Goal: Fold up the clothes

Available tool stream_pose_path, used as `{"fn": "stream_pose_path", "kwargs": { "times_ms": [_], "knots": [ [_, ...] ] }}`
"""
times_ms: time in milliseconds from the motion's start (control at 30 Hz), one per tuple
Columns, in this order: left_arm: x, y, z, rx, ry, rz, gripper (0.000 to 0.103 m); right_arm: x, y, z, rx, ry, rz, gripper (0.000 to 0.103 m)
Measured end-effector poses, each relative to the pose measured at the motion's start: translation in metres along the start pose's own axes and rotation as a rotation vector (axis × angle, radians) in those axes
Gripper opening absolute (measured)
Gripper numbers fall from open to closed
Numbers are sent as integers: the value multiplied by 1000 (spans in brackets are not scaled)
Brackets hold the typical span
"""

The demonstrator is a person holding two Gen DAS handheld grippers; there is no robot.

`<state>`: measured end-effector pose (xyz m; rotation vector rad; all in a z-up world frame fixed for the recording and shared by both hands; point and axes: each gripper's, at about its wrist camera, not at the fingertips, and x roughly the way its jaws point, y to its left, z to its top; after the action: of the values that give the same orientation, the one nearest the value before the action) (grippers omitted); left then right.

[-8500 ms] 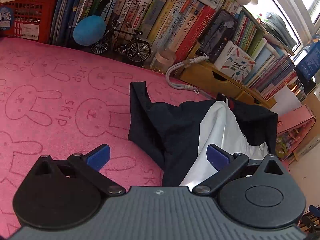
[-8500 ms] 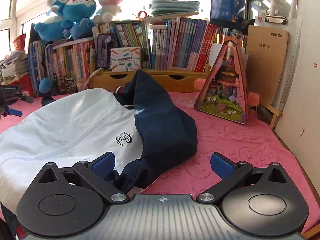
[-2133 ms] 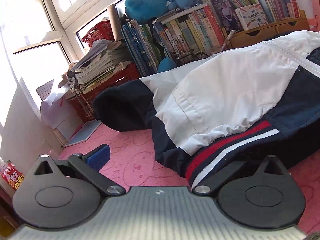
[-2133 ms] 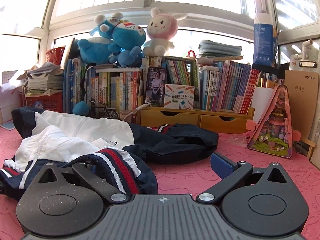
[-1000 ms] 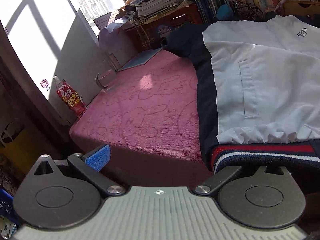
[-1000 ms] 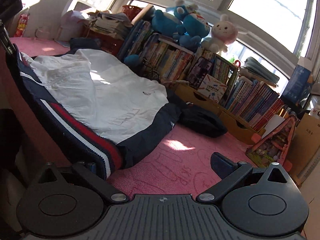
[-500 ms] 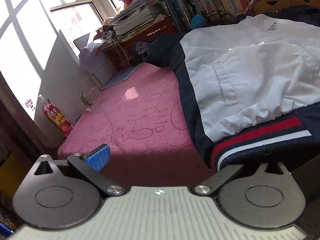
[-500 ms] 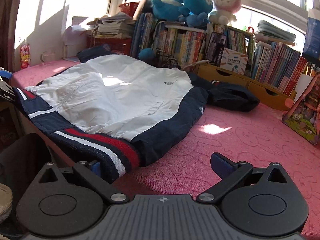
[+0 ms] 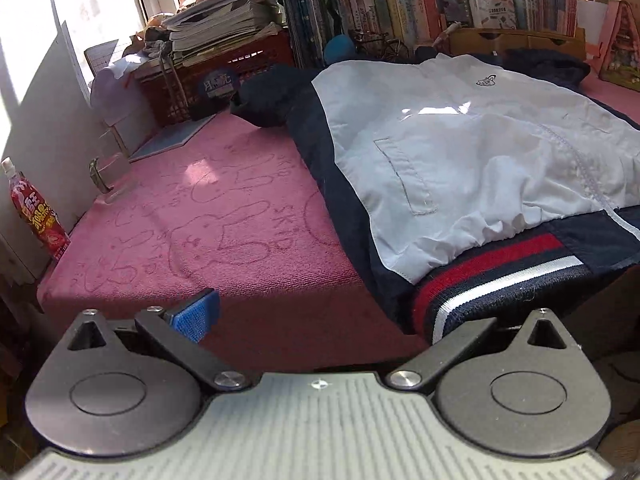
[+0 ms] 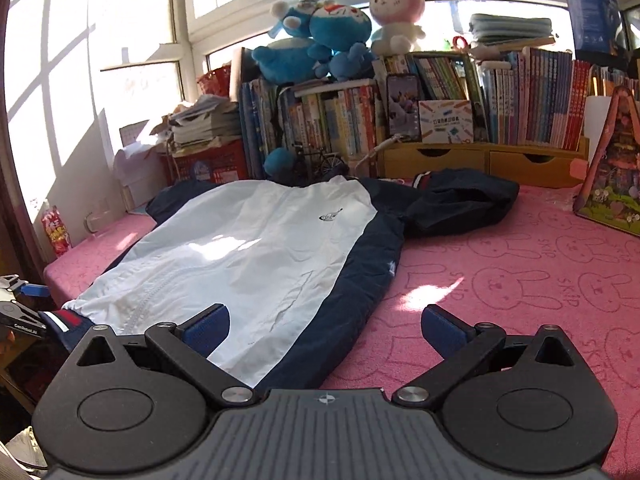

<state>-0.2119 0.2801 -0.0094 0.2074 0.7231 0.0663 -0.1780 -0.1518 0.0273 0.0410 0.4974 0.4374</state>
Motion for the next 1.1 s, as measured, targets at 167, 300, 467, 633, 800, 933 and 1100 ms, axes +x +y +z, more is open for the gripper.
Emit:
{"fn": "stream_pose_path", "kwargs": {
  "times_ms": [167,300,467,633,800,933,1100],
  "knots": [
    [-11,5,-4,-34,4,-20,103,64,25,10,-52,36,58,103],
    [-10,8,-2,-24,24,-16,103,109,34,7,-84,116,19,103],
    [9,-1,-6,11,67,-2,103,132,34,-13,-118,193,-64,103],
    [19,-8,-11,33,66,16,103,125,28,-22,-116,156,-80,103],
    [3,-8,-2,144,51,-120,103,123,29,-22,-120,143,-86,103],
    [-20,-8,6,208,41,-370,103,122,29,-22,-118,141,-89,103],
    [-35,-14,27,183,-84,-407,103,122,30,-24,-117,136,-90,103]
  ]
}}
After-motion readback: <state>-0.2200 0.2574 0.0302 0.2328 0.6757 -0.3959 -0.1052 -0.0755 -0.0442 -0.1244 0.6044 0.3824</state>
